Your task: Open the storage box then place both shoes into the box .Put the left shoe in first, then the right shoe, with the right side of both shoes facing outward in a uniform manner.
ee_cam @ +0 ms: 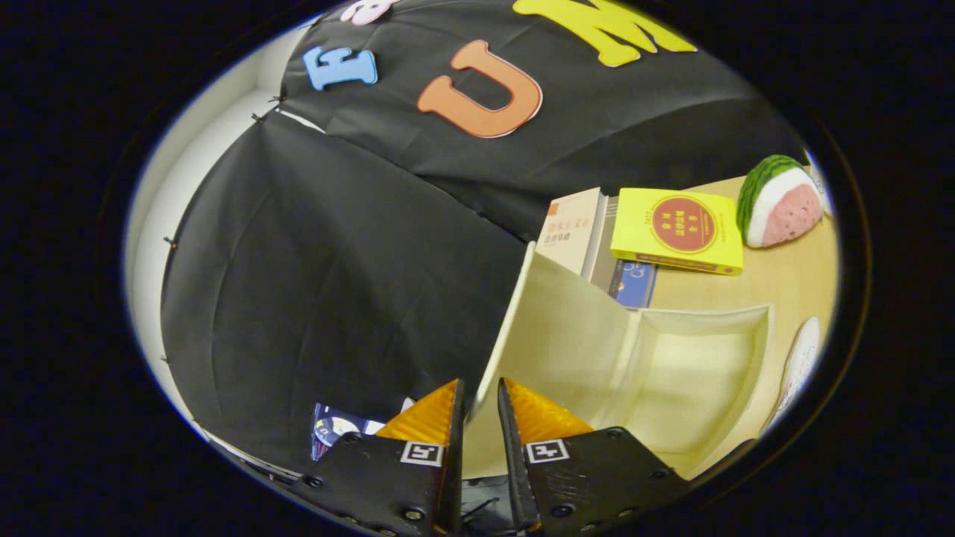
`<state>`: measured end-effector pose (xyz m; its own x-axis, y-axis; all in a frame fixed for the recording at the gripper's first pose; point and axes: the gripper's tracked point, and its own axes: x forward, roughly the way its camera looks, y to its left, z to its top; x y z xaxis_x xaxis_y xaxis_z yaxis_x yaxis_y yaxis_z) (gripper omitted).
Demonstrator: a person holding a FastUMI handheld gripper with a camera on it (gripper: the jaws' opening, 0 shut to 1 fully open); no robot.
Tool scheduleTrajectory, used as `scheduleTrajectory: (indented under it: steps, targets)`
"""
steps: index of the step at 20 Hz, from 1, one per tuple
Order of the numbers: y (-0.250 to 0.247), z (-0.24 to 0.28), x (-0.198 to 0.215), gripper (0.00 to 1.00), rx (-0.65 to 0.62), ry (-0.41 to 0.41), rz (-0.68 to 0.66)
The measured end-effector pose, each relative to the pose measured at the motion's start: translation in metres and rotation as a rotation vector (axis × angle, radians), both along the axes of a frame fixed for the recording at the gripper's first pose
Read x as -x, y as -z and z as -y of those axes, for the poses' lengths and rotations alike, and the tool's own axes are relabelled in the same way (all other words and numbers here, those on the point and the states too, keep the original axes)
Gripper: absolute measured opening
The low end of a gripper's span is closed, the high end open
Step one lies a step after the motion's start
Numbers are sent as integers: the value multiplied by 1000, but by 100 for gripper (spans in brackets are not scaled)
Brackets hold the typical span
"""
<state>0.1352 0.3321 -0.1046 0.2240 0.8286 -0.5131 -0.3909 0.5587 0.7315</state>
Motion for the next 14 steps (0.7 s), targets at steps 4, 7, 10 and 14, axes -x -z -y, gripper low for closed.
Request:
scheduleTrajectory:
  steps: [4,7,10,14]
  targets:
    - [-3,-32,7,56,47,-2,9]
    - [4,-29,11,86,78,1,15]
    - [12,1,13,96,108,28,27]
    - [25,68,7,95,159,65,46]
